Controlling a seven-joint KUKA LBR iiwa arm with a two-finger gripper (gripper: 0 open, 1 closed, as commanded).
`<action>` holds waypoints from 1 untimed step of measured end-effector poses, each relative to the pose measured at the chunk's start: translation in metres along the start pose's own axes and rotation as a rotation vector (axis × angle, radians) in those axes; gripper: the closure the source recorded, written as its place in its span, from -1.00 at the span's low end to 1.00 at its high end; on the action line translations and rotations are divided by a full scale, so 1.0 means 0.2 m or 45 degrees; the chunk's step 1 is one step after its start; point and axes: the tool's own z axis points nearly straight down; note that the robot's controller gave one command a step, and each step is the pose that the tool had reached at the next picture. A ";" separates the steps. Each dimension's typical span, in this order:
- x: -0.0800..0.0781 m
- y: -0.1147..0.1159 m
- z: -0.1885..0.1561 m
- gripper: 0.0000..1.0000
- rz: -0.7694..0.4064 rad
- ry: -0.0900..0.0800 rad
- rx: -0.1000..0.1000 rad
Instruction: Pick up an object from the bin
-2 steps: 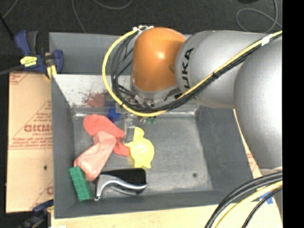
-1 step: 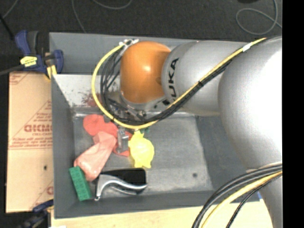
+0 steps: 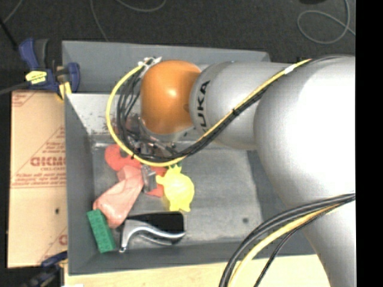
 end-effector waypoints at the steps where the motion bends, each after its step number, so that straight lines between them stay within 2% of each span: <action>1: 0.07 -0.05 0.12 -1.00 -0.084 0.010 -0.004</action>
Offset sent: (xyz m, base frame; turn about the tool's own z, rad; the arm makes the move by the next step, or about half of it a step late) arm -0.0173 -0.0062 -0.0233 -0.2554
